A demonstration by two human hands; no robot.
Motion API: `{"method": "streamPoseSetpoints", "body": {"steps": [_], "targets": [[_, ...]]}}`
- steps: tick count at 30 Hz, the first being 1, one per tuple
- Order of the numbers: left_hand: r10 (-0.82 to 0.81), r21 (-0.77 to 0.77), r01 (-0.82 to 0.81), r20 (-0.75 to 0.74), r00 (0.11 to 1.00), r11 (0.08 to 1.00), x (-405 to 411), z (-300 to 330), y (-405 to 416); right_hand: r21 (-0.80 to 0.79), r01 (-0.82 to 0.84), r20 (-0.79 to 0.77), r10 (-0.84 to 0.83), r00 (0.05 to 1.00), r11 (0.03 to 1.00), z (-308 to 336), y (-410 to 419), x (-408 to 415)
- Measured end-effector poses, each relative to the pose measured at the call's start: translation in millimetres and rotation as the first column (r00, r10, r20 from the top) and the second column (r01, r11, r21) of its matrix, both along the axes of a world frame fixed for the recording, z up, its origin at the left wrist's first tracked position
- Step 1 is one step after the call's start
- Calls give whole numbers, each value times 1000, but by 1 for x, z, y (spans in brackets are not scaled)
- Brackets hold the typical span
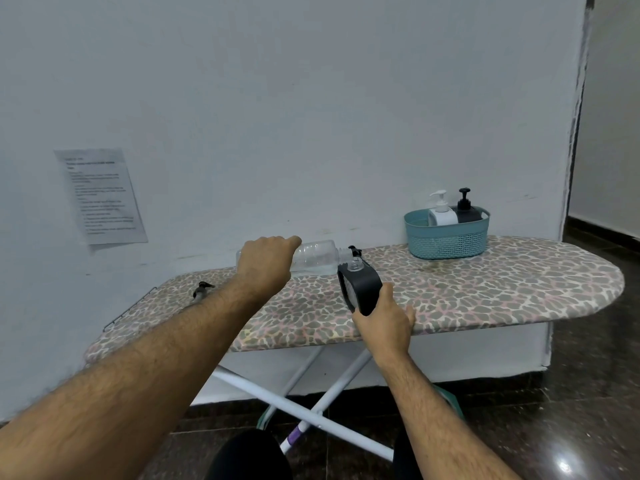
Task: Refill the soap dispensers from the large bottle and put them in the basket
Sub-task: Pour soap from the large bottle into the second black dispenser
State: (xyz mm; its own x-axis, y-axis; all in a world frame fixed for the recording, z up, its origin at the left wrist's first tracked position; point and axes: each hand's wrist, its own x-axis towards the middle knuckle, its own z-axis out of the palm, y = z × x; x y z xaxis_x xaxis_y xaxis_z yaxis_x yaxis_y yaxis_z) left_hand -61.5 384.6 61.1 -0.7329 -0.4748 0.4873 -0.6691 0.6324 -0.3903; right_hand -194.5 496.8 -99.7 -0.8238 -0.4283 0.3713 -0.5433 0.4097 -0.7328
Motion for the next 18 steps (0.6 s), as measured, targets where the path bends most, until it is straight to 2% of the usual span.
{"method": "streamPoseSetpoints", "body": {"steps": [18], "targets": [[-7, -1, 7, 1, 1000, 1000, 0, 2, 2, 5, 4, 5, -4, 1000, 1000, 0, -1, 0]]}}
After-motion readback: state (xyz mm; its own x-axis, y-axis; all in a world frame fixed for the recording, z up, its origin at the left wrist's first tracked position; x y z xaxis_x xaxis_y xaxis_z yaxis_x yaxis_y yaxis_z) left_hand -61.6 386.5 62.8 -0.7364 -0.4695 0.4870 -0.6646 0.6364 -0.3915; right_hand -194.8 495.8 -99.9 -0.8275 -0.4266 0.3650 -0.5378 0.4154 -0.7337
